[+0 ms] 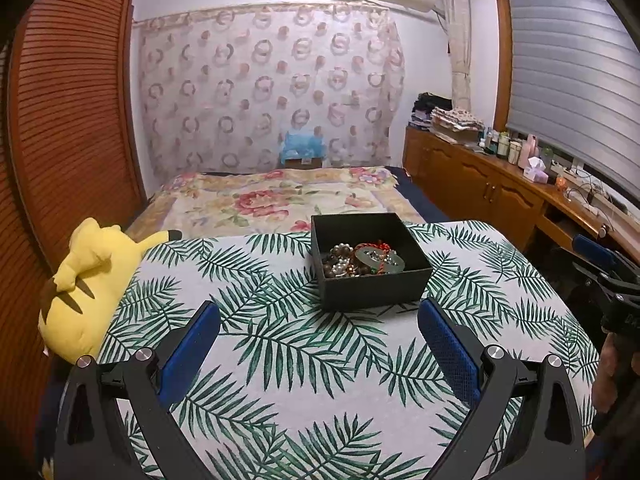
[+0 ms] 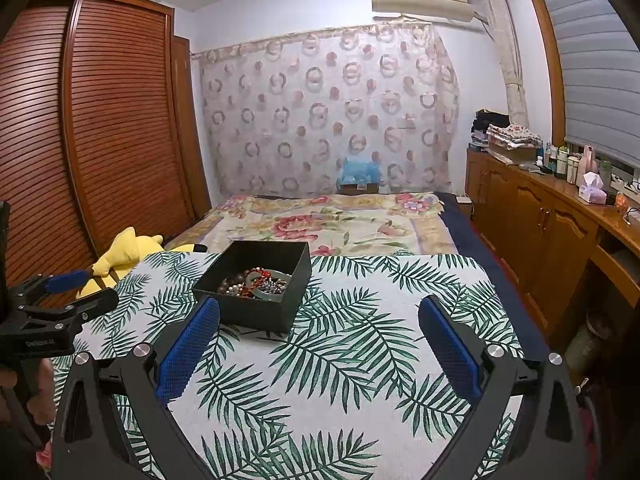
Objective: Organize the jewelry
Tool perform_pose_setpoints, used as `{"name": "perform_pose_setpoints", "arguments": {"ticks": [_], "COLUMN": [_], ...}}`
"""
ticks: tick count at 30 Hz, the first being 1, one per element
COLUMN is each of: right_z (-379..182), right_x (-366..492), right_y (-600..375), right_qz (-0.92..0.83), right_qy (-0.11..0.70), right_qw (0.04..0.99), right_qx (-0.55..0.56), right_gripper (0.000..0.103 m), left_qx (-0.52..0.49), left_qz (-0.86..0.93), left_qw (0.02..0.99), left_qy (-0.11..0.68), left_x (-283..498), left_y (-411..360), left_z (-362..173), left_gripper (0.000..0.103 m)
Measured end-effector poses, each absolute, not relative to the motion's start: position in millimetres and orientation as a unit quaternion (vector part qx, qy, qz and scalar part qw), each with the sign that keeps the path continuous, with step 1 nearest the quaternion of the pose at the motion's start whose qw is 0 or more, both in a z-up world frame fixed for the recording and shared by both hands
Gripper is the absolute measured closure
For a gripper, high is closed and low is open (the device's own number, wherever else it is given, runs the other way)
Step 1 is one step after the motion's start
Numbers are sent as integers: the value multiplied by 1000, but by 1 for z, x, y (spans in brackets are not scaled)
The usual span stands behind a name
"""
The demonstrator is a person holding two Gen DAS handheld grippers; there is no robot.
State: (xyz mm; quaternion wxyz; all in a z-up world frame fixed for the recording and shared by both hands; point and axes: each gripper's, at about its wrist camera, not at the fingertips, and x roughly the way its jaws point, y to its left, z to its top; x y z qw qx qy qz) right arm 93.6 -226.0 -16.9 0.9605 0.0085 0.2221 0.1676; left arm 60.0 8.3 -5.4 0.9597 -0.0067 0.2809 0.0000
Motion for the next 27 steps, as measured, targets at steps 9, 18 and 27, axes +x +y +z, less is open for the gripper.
{"name": "perform_pose_setpoints", "arguments": {"ticks": [9, 18, 27], "right_z": [-18, -19, -20], "right_x": [93, 91, 90], "right_y": [-226, -224, -223], "right_qz": [168, 168, 168], "right_qy": [223, 223, 223], "right_qw": [960, 960, 960], "right_qx": [9, 7, 7], "right_gripper": [2, 2, 2], "left_qx": [-8, -9, -8], "left_qz": [1, -2, -2], "left_qw": [960, 960, 960], "left_qy": [281, 281, 279], "left_x": [60, 59, 58], "left_y": [9, 9, 7], "left_z": [-6, -6, -5], "left_gripper": [8, 8, 8]}}
